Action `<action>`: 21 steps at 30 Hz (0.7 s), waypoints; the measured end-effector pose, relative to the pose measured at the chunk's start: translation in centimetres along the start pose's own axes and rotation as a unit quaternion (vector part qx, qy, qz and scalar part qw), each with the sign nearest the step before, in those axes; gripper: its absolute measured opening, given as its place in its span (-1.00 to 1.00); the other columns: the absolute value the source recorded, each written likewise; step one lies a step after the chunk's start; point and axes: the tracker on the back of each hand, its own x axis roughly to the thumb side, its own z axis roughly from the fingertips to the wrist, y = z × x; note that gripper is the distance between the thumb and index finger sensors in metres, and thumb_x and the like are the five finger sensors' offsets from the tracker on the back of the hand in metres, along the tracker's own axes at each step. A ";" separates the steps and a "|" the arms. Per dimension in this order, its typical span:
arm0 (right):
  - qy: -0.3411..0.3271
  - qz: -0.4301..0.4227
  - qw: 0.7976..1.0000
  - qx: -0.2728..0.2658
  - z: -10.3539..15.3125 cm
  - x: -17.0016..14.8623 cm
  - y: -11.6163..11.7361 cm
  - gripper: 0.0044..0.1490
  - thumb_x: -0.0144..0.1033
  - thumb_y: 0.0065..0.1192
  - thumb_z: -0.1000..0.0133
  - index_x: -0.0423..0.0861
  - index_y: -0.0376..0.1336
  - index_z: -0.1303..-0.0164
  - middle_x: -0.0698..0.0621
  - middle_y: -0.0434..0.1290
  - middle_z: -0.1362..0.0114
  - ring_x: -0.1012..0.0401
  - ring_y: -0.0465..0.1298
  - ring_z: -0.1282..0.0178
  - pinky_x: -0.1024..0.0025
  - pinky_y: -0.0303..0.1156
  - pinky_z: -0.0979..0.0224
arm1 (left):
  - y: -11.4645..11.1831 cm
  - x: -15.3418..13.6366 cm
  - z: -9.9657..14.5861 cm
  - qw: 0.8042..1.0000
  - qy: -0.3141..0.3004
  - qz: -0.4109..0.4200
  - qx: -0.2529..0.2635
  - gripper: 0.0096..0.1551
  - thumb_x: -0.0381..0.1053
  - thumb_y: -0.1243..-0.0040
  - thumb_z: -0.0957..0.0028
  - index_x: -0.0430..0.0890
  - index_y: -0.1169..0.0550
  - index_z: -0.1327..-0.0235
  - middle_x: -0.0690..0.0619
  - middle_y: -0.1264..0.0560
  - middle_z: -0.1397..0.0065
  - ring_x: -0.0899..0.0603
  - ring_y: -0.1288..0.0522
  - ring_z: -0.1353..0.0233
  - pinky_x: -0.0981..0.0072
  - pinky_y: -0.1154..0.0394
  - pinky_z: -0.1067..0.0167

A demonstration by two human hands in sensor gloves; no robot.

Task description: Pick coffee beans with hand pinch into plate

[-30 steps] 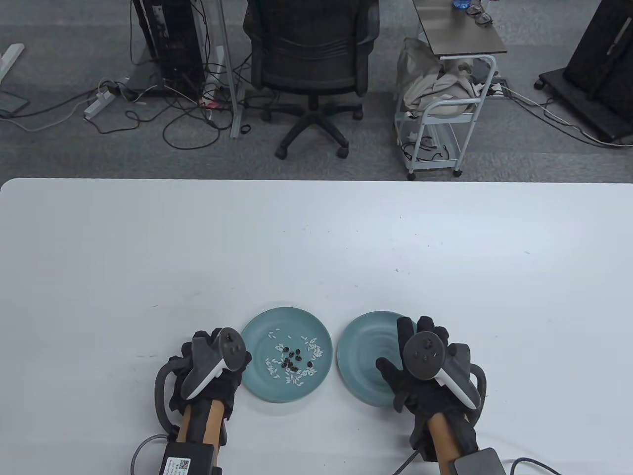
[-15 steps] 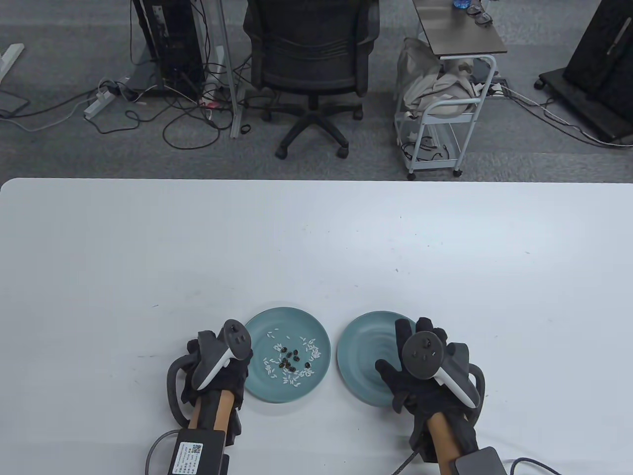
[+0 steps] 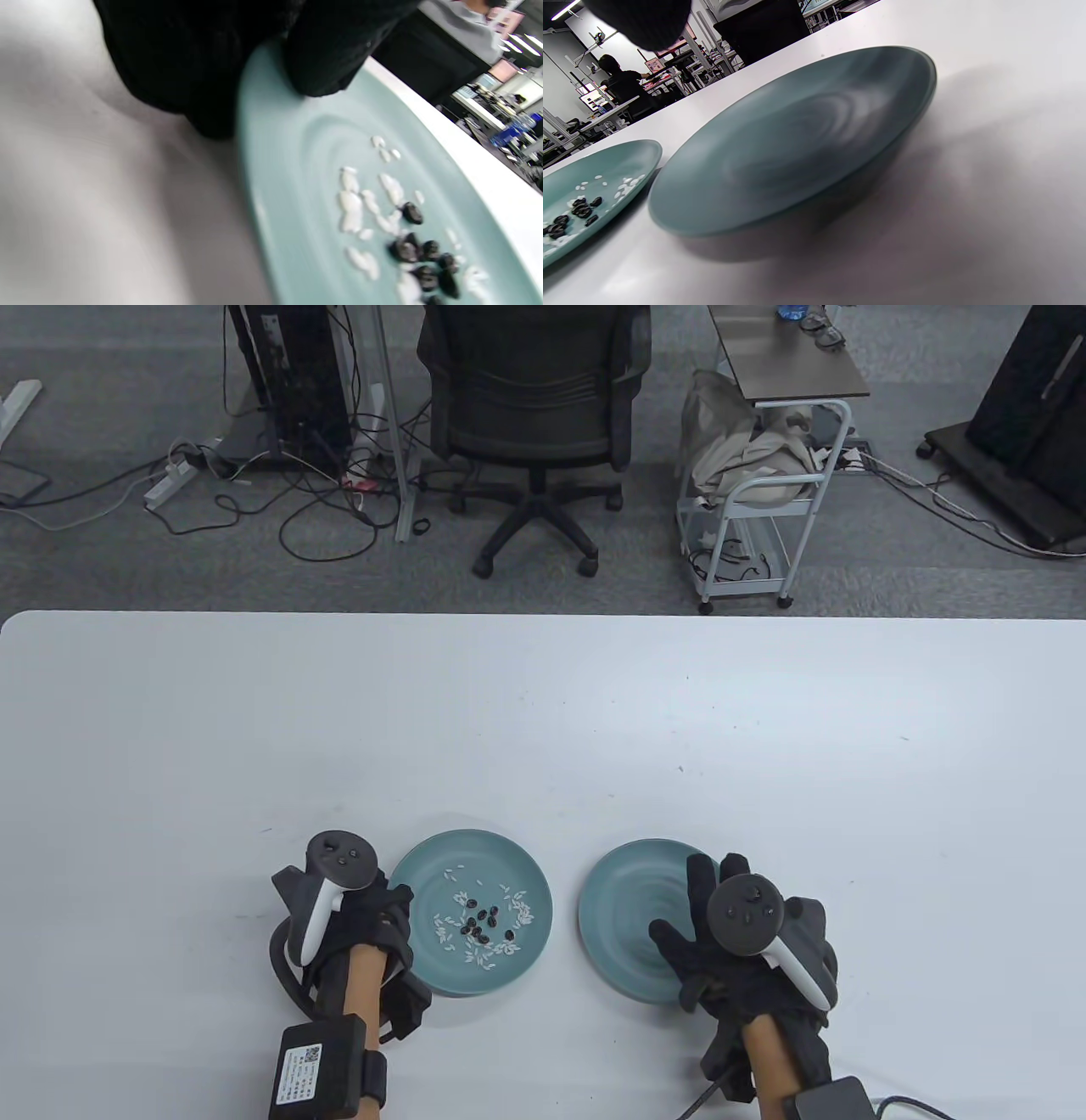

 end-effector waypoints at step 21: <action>0.008 -0.027 0.999 0.017 -0.2 -0.6 0.0 0.08 0.28 -0.05 -0.16 -0.02 -0.31 -0.71 -0.29 -0.35 -0.71 -0.33 -0.19 -0.71 -0.49 -0.13 -0.54 | -0.3 -2.4 -1.8 0.948 -0.089 0.286 -0.103 -0.40 -0.19 -0.08 -0.39 -0.04 -0.25 -0.70 -0.21 -0.53 -0.58 -0.25 -0.65 -0.30 -0.04 -0.67 -0.15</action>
